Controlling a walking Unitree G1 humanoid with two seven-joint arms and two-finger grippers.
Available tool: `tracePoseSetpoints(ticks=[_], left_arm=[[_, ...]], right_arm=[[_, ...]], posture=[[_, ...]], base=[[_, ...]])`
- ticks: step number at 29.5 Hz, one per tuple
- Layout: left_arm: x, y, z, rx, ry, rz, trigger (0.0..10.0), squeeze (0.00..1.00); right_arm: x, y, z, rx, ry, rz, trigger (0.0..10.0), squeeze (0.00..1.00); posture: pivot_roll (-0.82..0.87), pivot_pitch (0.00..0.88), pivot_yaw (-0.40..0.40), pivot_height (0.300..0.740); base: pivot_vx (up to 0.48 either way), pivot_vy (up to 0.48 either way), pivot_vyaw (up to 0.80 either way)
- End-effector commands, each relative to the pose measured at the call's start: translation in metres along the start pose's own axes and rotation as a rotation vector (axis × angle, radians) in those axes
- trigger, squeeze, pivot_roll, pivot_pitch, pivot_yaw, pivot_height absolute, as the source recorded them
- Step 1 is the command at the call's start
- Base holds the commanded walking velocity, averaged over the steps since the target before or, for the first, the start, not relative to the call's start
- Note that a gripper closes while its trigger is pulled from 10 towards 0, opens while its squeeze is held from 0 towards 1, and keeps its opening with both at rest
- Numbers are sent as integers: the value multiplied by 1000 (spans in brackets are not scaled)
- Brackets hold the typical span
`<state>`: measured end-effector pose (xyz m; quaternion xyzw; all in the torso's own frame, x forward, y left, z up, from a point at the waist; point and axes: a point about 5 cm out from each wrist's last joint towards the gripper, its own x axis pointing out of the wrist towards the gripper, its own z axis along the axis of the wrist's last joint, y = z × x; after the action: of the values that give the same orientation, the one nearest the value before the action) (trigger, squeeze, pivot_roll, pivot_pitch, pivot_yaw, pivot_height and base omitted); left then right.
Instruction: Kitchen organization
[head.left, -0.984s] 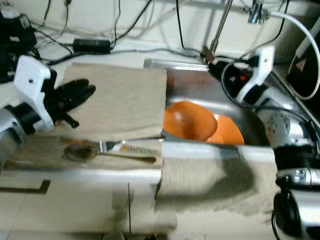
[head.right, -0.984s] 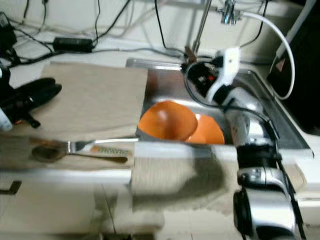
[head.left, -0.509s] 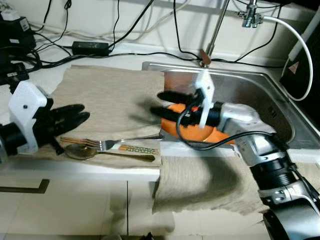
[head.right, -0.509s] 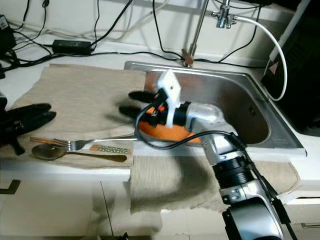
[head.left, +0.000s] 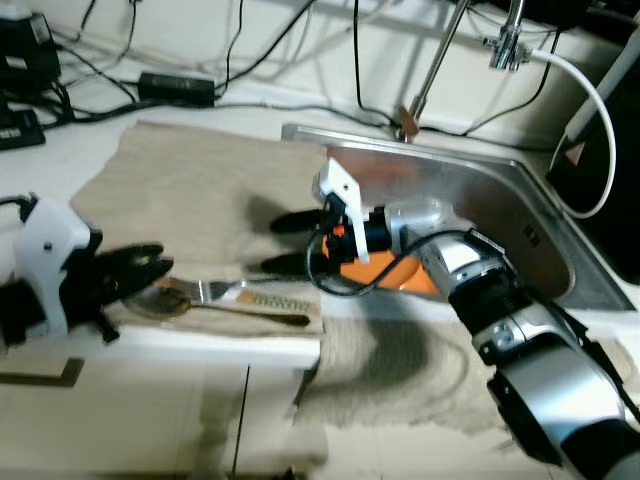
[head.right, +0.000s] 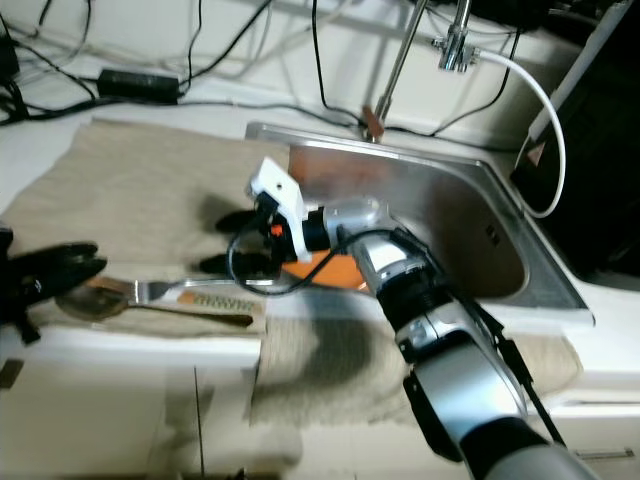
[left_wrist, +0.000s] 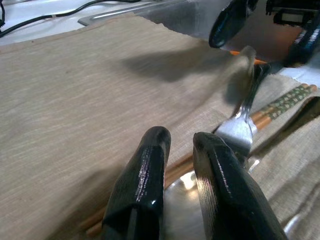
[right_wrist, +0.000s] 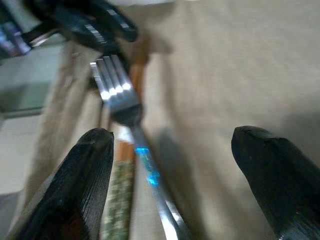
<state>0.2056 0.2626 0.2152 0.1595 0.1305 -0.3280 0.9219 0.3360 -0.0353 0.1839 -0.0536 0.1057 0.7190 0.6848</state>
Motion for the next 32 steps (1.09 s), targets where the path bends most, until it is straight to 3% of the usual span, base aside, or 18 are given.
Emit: tracePoseSetpoints(ticks=[1, 9, 18, 19, 23, 25, 27, 28, 29, 30, 31, 32], left_arm=[[-1, -4, 4, 17, -9, -17, 10000, 0], [-6, -7, -1, 23, 15, -33, 10000, 0], [-1, -5, 3, 51, 9, -47, 10000, 0], [1, -5, 3, 56, 12, -54, 10000, 0], [1, -4, 3, 57, 13, -55, 10000, 0], [3, -4, 4, 62, 16, -60, 10000, 0], [3, -4, 5, 63, 15, -62, 10000, 0], [3, -4, 5, 63, 15, -64, 10000, 0], [3, -5, 5, 64, 16, -65, 10000, 0], [3, -5, 5, 65, 17, -66, 10000, 0], [3, -5, 5, 65, 18, -67, 10000, 0], [3, -5, 5, 65, 18, -67, 10000, 0]], right_arm=[[-5, 0, 7, -45, 20, 46, 10000, 0], [-7, 13, 3, -81, 51, 116, 10000, 0], [-1, 7, -19, -73, 125, 9, 10000, 0], [3, 5, -23, -46, 123, -5, 8353, 0], [5, 4, -24, -35, 121, -7, 8353, 0], [10, 3, -30, -23, 142, 1, 4745, 0], [11, 3, -31, -22, 147, 7, 4745, 0], [13, 4, -33, -24, 158, 15, 3569, 0], [14, 4, -34, -27, 165, 19, 3569, 0], [15, 4, -35, -36, 177, 14, 2078, 0], [17, 3, -36, -56, 195, -3, 1451, 0], [17, 3, -36, -56, 195, -3, 1451, 0]], posture=[[43, 0, -197, 740], [43, 0, -189, 740], [34, 0, -173, 740], [34, 0, -173, 740], [35, 0, -170, 740], [38, 0, -171, 740], [38, 0, -171, 740], [42, 0, -174, 740], [42, 0, -174, 740], [44, 0, -176, 740], [44, 0, -177, 740], [44, 0, -177, 740]], base=[[0, 0, 0], [0, 0, 0], [0, 0, 0], [0, 0, 0], [0, 0, 0], [0, 0, 0], [0, 0, 0], [0, 0, 0], [0, 0, 0], [0, 0, 0], [0, 0, 0], [0, 0, 0]])
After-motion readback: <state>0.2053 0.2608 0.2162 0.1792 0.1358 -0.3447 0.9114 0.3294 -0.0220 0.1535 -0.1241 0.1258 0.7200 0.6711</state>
